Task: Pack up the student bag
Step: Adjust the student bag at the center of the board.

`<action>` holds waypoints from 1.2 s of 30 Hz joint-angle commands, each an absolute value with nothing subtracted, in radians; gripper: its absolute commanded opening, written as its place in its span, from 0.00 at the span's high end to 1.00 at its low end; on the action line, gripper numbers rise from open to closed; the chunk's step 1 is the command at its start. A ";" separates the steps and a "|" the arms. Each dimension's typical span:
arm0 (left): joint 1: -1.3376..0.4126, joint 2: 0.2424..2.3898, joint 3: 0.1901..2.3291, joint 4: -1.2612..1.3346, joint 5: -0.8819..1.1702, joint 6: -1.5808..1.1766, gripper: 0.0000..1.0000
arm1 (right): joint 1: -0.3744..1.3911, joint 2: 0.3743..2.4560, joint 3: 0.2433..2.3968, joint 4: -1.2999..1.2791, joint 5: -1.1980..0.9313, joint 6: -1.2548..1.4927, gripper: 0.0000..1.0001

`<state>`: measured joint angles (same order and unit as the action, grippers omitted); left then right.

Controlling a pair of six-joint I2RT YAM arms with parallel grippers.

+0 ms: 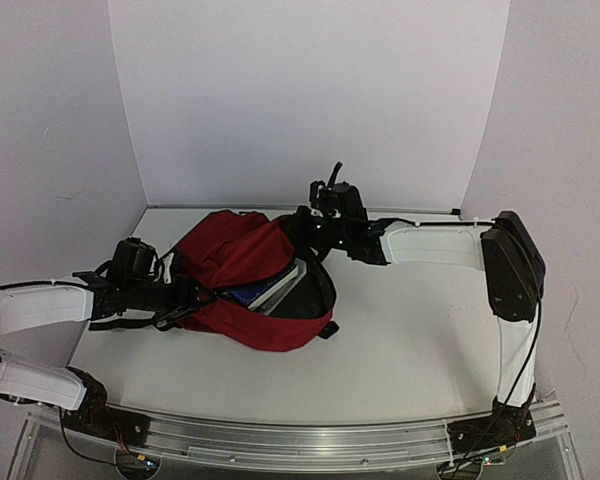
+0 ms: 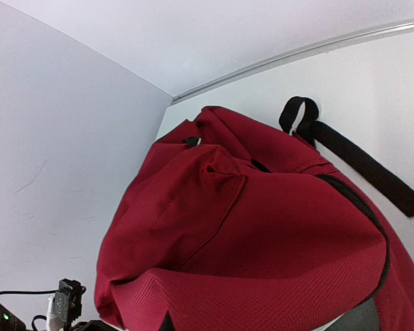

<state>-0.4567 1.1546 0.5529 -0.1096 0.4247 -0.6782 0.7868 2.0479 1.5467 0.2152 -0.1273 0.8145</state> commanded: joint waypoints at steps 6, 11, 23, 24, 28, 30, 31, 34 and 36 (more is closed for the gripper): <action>-0.483 1.288 0.565 0.103 0.441 -0.790 0.32 | 0.775 2.023 1.570 0.159 -0.005 0.664 0.79; -0.485 1.322 0.561 0.109 0.409 -0.834 0.44 | 0.775 1.961 1.507 0.114 0.014 0.625 0.65; -0.485 1.292 0.445 0.255 0.447 -0.907 0.78 | 0.865 1.735 1.363 0.000 0.091 0.535 0.39; -0.485 1.292 0.441 0.262 0.450 -0.909 0.80 | 0.888 1.718 1.361 0.000 0.094 0.526 0.38; -0.485 1.291 0.428 0.284 0.454 -0.915 0.86 | 0.990 1.703 1.381 -0.023 0.076 0.478 0.36; -0.485 1.282 0.418 0.296 0.455 -0.918 0.90 | 1.031 1.721 1.401 -0.026 0.041 0.458 0.37; -0.485 1.277 0.413 0.298 0.454 -0.919 0.94 | 1.048 1.737 1.414 -0.026 0.019 0.448 0.39; -0.485 1.250 0.393 0.296 0.444 -0.916 1.00 | 1.106 1.798 1.461 -0.026 -0.070 0.412 0.45; -0.485 1.223 0.377 0.297 0.440 -0.907 1.00 | 1.132 1.842 1.496 -0.026 -0.125 0.394 0.48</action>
